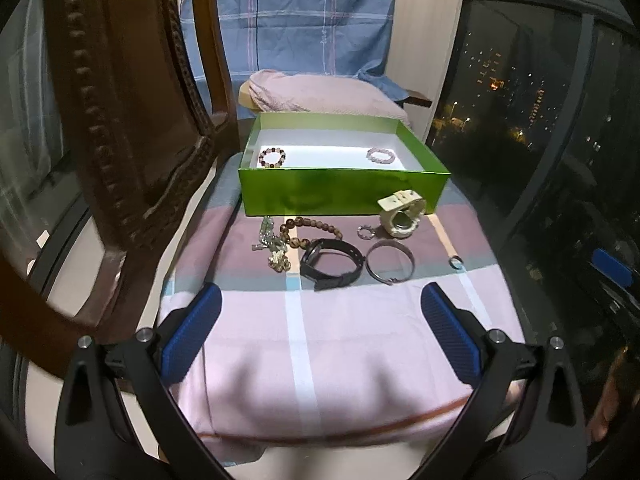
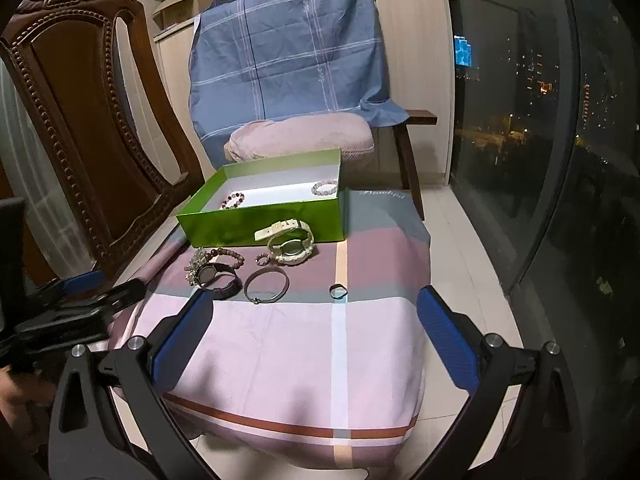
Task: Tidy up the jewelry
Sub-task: 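Move the left gripper down to the black-strap watch, then grasp the black watch strap with the left gripper while the right gripper grasps the white watch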
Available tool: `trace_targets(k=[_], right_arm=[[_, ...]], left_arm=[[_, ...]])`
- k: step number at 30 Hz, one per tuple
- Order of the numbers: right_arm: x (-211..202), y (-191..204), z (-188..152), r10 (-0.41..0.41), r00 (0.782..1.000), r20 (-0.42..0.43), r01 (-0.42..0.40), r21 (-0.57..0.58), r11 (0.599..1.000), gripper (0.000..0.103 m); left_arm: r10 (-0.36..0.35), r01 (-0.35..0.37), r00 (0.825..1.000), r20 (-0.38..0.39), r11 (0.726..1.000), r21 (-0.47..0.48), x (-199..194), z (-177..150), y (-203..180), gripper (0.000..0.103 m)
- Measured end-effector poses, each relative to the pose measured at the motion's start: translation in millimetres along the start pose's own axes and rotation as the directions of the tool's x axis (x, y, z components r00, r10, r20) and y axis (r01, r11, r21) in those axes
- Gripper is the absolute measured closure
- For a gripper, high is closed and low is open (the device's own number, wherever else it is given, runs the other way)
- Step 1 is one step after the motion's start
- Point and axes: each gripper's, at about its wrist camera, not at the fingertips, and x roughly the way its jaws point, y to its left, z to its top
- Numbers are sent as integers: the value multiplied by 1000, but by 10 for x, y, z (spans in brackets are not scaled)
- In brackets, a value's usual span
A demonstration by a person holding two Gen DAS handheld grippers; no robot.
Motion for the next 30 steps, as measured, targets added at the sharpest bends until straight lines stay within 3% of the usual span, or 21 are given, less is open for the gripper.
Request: trace_targets(k=[3,11,15,19,24,30], right_arm=[[37,-8,-5,2,1000,-13,-2,1,1000,4],[104,-48,-21,7,999,-40,-6,6,1000,4],[131,-84,-26,10,999,-50,-9,19,1000,4],[167,-89,-26,5,998,-60,-4,16,1000,4],[308,-81,-11,-2,997,-80,3,7,1000,4],[788,-113,293,-25,993,-117,25,-6,1000,4]], left_arm=[[22,-21,1000,-18,999,26,225,120,-19,10],[54,-39,989,-134,993,109,893,241,-3,43],[74,-46,983,-167,985,166,1110,217,-77,50],[79,-46,973,-215,987,153,1260,185,-59,91],[32,-14,986,-166,994,109,1034,257,-22,93],[-18,18,1000,-11,997,75,265,392,24,93]])
